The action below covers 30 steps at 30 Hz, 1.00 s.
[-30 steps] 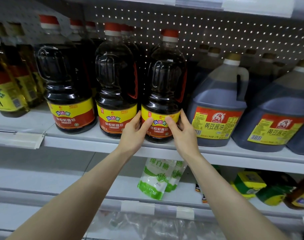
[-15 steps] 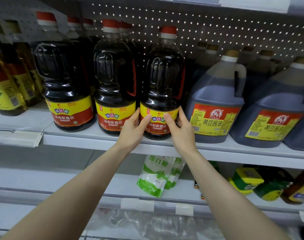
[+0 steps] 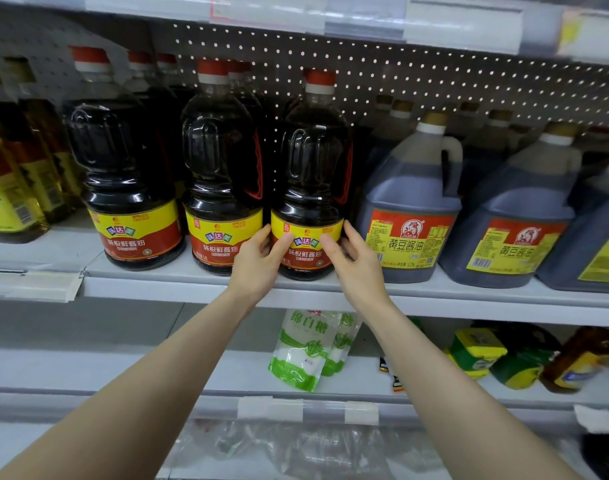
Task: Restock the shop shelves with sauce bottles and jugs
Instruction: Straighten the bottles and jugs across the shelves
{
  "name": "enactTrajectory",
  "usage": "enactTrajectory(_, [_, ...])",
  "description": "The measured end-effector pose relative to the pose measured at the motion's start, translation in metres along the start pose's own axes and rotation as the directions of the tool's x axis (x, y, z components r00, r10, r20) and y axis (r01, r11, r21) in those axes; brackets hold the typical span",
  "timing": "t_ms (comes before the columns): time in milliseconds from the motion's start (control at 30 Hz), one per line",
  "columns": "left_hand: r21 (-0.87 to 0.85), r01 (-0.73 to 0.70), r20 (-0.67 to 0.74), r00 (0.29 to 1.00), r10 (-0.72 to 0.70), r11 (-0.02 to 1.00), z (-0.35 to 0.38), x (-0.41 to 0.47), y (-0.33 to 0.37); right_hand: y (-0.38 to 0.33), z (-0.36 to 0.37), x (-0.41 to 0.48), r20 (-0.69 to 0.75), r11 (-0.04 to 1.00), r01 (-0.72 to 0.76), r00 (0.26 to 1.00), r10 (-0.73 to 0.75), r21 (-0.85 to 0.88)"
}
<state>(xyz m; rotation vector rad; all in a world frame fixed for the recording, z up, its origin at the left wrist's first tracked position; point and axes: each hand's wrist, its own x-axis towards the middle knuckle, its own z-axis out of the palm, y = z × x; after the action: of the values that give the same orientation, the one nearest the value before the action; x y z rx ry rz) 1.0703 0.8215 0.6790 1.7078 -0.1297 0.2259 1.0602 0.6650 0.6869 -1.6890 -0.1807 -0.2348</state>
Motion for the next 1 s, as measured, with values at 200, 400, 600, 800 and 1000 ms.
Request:
enactTrajectory(200, [0.135,0.059,-0.131,0.99,-0.042,0.989,0.004,-0.023,0.011,-0.004,-0.027,-0.026,-0.128,0.994,-0.084,0.989,0.074,-0.073])
enactTrajectory(400, [0.139,0.041,-0.107,0.994,-0.026,0.99,0.03,-0.054,0.016,0.004,-0.069,-0.048,-0.244,0.986,-0.147,0.962,0.124,-0.078])
enactTrajectory(600, [0.1,0.027,-0.033,0.999,-0.024,0.995,0.071,-0.05,0.019,0.009,-0.106,-0.051,-0.289,0.98,-0.157,0.95,0.117,-0.12])
enactTrajectory(800, [0.056,0.051,-0.008,0.999,-0.05,0.997,0.112,-0.035,0.017,0.015,-0.135,-0.035,-0.26,0.979,-0.148,0.959,0.109,-0.138])
enactTrajectory(1000, [-0.008,0.033,-0.017,0.999,-0.033,0.999,0.135,-0.012,0.013,0.029,-0.154,-0.005,-0.149,0.984,-0.131,0.982,0.113,-0.117])
